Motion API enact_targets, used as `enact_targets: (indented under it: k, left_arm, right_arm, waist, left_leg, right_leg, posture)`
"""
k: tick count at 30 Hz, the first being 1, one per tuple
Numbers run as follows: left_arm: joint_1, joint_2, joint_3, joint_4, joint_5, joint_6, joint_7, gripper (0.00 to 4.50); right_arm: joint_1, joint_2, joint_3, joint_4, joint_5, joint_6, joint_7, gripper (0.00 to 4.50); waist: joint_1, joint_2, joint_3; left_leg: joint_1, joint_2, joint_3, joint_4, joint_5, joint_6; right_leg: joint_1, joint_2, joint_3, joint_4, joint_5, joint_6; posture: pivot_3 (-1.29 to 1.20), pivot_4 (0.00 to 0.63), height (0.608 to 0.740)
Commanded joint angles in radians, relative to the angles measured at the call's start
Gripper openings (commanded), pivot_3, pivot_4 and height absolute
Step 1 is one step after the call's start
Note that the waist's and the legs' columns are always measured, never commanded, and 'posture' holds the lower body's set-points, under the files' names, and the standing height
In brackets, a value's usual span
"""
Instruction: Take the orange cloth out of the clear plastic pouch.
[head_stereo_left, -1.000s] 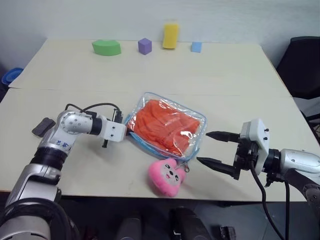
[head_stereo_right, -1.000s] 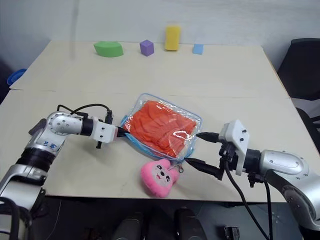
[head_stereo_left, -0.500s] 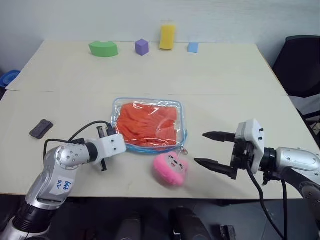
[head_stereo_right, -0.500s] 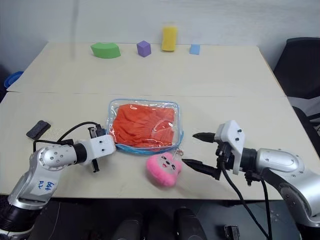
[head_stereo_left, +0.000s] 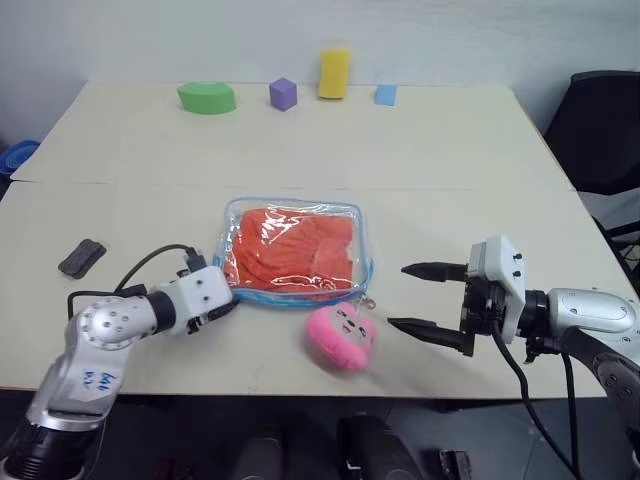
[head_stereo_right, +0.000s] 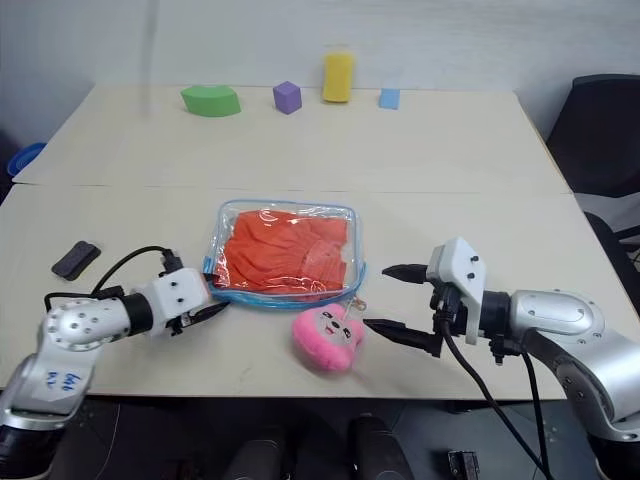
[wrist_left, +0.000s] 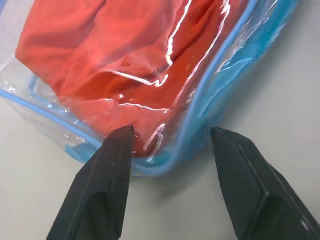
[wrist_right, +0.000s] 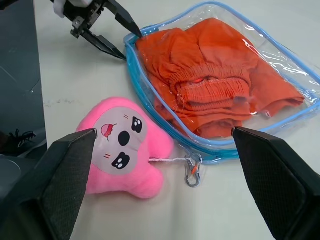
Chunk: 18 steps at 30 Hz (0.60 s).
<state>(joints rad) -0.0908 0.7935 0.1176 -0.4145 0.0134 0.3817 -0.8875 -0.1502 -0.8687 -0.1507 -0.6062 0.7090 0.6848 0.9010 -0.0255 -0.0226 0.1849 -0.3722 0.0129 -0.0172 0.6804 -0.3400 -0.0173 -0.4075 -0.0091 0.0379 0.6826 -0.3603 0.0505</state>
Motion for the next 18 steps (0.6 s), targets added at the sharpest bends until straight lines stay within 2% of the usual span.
enact_targets:
  k: [1, 4, 7, 12, 16, 18]
  left_arm:
    - [-0.035, 0.094, 0.116, -0.04, -0.25, -0.064, -0.233, 2.45]
    - [-0.127, 0.154, 0.042, 0.008, -0.319, -0.114, -0.371, 2.45]
    - [-0.289, 0.135, -0.123, 0.064, -0.295, -0.167, -0.462, 2.45]
    - [-0.549, -0.017, -0.399, 0.232, -0.151, -0.339, -0.544, 2.45]
    - [-0.633, -0.144, -0.5, 0.351, -0.132, -0.373, -0.563, 2.45]
    - [-0.649, -0.177, -0.528, 0.389, -0.109, -0.414, -0.567, 2.45]
  right_arm:
    - [0.002, -0.054, 0.021, 0.02, -0.079, -0.081, 0.063, 4.5]
    - [-0.029, -0.068, 0.033, 0.062, -0.094, -0.101, 0.099, 4.5]
    - [-0.058, -0.078, 0.036, 0.091, -0.109, -0.11, 0.128, 4.5]
    - [-0.067, -0.1, 0.026, 0.09, -0.106, -0.105, 0.162, 4.5]
    - [-0.091, -0.108, 0.044, 0.097, -0.123, -0.105, 0.173, 4.5]
    - [-0.106, -0.114, 0.067, 0.108, -0.149, -0.119, 0.183, 4.5]
  waist:
    - [0.0, 0.0, 0.0]
    - [0.003, 0.001, 0.0]
    - [0.009, 0.001, 0.001]
    - [0.023, 0.001, 0.001]
    - [0.02, 0.001, 0.001]
    - [0.019, 0.001, 0.001]
  left_leg:
    - [0.0, 0.0, 0.0, 0.0, 0.0, 0.0]
    - [0.001, 0.0, 0.0, 0.0, 0.0, 0.0]
    - [0.001, -0.001, -0.001, 0.0, 0.0, 0.0]
    - [0.001, -0.001, 0.0, 0.001, 0.0, 0.001]
    - [0.0, -0.001, 0.001, 0.002, 0.0, 0.001]
    - [0.0, -0.001, 0.001, 0.002, 0.0, 0.001]
  right_leg:
    - [0.0, 0.0, 0.0, 0.0, 0.0, 0.0]
    - [0.001, -0.001, -0.001, -0.002, 0.0, 0.0]
    - [0.003, -0.001, -0.001, -0.003, 0.0, 0.0]
    - [0.004, 0.0, -0.001, -0.004, 0.0, 0.0]
    - [0.003, 0.001, 0.0, -0.003, 0.0, 0.0]
    - [0.002, 0.001, 0.001, -0.002, 0.0, 0.0]
  posture:
    - [0.0, 0.15, 0.74]
    - [0.0, 0.15, 0.74]
    - [0.0, 0.15, 0.74]
    - [0.0, 0.15, 0.74]
    - [0.0, 0.15, 0.74]
    - [0.0, 0.15, 0.74]
